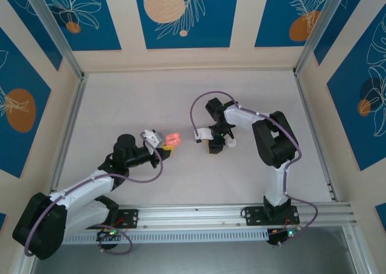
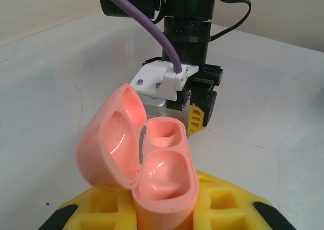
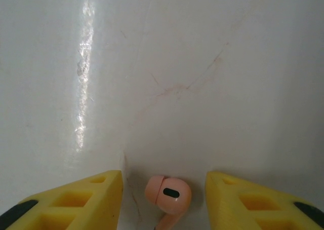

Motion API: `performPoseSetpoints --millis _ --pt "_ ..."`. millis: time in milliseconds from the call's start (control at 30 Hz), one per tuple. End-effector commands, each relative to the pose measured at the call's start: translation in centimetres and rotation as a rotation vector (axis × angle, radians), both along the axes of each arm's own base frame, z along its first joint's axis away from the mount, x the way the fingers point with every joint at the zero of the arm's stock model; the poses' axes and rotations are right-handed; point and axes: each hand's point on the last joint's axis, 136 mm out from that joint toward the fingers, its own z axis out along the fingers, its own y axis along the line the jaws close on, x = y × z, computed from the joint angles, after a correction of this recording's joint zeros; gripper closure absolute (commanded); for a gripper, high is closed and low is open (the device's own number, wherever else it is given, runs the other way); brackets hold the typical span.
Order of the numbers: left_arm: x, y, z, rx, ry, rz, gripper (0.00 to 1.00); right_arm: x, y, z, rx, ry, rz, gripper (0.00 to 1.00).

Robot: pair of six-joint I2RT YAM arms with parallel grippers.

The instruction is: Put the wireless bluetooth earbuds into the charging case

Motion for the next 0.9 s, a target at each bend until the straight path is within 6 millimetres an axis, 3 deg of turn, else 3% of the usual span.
performPoseSetpoints --millis 0,867 --pt "0.13 0.34 -0.04 0.005 -0.007 0.011 1.00 0.22 -0.12 0.03 -0.003 0.009 -0.006 0.55" --pt "0.07 0.49 -0.22 0.017 -0.002 0.014 1.00 0.41 0.24 -0.59 -0.003 0.018 -0.025 0.69"
